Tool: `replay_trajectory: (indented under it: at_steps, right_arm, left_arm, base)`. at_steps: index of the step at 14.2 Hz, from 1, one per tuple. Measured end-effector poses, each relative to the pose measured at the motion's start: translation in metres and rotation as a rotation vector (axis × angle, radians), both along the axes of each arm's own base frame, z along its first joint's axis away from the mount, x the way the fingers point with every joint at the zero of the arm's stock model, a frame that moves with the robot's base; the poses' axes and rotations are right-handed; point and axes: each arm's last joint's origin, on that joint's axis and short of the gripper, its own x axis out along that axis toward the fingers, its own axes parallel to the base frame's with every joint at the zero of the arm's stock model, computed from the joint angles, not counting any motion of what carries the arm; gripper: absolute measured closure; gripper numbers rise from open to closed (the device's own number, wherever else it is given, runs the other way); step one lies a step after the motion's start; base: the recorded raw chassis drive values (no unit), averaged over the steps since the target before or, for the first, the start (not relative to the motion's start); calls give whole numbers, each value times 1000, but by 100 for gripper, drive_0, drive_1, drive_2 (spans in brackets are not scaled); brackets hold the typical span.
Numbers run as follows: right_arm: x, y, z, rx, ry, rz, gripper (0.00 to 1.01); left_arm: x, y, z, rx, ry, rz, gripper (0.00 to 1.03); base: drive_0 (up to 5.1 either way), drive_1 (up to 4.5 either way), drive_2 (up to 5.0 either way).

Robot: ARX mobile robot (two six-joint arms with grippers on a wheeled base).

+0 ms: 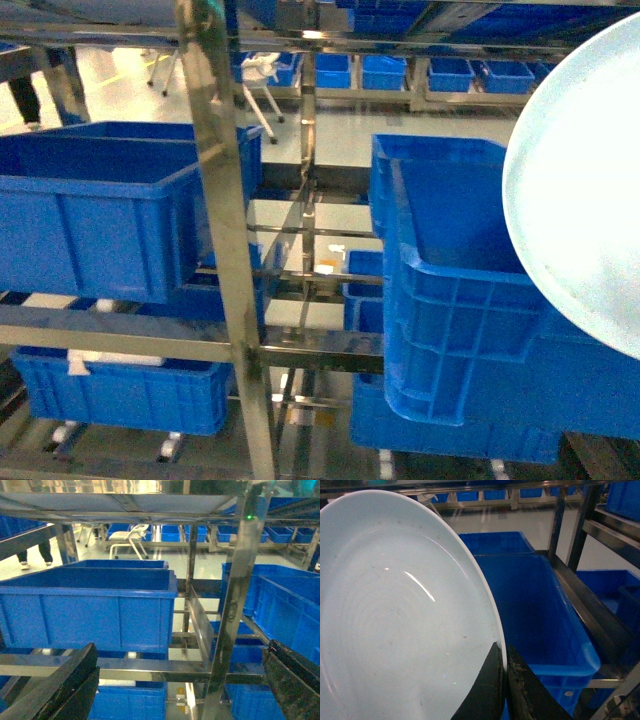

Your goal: Place blue tray on left shelf second layer neatly

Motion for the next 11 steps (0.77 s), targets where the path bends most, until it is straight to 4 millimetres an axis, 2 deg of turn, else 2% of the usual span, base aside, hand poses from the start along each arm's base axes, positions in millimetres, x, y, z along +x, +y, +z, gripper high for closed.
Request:
replay_trajectory:
  at_steps: [11]
  right_arm:
    - [0, 0, 0, 0, -4, 2, 99]
  left_arm:
    - [0, 0, 0, 0, -1, -2, 5]
  base:
    - [-21, -21, -21]
